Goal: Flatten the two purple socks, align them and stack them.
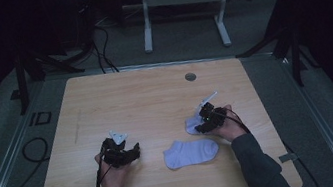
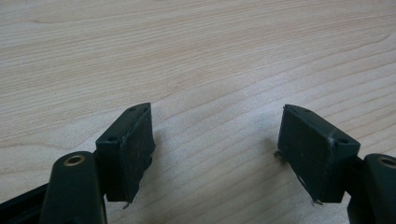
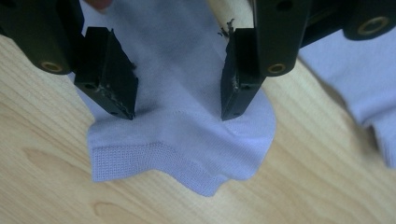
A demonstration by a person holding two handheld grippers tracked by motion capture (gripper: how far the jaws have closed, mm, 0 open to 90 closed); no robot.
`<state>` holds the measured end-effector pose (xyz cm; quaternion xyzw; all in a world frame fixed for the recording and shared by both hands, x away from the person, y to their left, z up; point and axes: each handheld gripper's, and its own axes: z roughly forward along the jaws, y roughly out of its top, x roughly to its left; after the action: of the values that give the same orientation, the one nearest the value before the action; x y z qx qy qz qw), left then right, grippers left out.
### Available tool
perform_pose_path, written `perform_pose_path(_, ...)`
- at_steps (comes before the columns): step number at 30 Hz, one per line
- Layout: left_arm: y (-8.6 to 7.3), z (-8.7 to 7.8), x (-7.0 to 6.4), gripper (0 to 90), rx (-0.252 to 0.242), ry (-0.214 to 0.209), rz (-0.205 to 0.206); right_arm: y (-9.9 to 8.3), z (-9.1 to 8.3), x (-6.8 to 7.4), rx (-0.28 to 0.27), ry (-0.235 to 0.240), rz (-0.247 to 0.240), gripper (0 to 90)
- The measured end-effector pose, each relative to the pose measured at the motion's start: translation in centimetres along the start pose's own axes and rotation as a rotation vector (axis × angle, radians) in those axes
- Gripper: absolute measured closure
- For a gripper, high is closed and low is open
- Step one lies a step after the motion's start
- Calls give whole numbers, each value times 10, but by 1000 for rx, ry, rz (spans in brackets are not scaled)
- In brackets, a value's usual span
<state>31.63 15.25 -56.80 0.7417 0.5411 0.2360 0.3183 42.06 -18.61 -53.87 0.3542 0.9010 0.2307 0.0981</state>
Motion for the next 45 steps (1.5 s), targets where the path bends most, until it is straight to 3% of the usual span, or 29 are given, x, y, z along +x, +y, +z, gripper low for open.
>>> perform_pose_path(5, 0, 0, -1, 272, -2, -1, 0, 0, 0, -1, -8, -8, 12, 505)
perform_pose_path(14, 0, 0, -1, 271, -2, -1, -1, 2, 0, -8, -8, -46, 73, 785)
perform_pose_path(18, 0, 0, -1, 271, -1, 0, -2, 3, 0, -10, -8, -57, 83, 843)
perform_pose_path(26, 0, 0, -1, 270, -1, 0, -2, 1, 0, -14, -23, -51, 122, 864)
perform_pose_path(34, 0, 0, -1, 269, -2, 1, -3, 0, -3, -13, -31, -65, 113, 865)
perform_pose_path(45, 0, 0, -1, 266, -2, 1, -3, -3, -19, -16, -74, -65, 112, 866)
